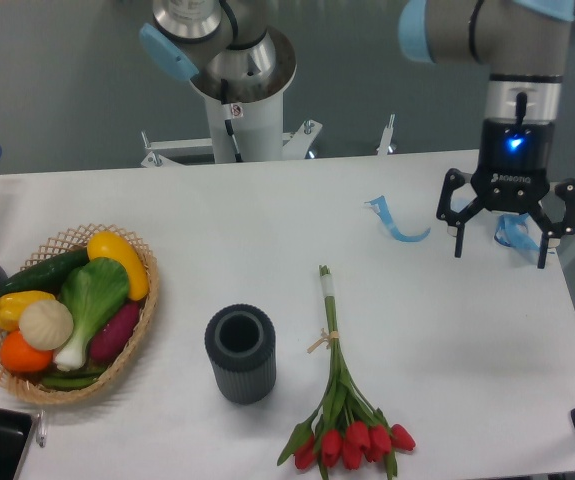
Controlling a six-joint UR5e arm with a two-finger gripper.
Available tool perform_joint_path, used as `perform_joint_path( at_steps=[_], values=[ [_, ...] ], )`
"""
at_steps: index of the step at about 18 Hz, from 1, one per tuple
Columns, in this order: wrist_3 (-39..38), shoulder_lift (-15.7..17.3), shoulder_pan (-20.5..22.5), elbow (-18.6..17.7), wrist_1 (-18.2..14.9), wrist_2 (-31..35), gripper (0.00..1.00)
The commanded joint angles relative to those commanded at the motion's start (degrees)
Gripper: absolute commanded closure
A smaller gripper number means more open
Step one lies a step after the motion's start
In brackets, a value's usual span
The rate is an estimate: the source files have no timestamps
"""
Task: Pick up the flowers from the vase
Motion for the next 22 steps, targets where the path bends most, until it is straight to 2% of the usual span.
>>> perform_joint_path(
  at_steps=[4, 9, 14, 22],
  values=[
    [-0.4, -0.8, -2.0, -0.6, 0.0, 3.5, 0.0],
    [-0.3, -3.8, -6.2, -0.5, 0.1, 9.1, 0.0],
    [-1.2, -6.6, -9.1, -0.7, 0.1, 9.0, 0.0],
    [-5.5, -8.6, -10.7, -1.1, 0.1, 9.1, 0.0]
  ],
)
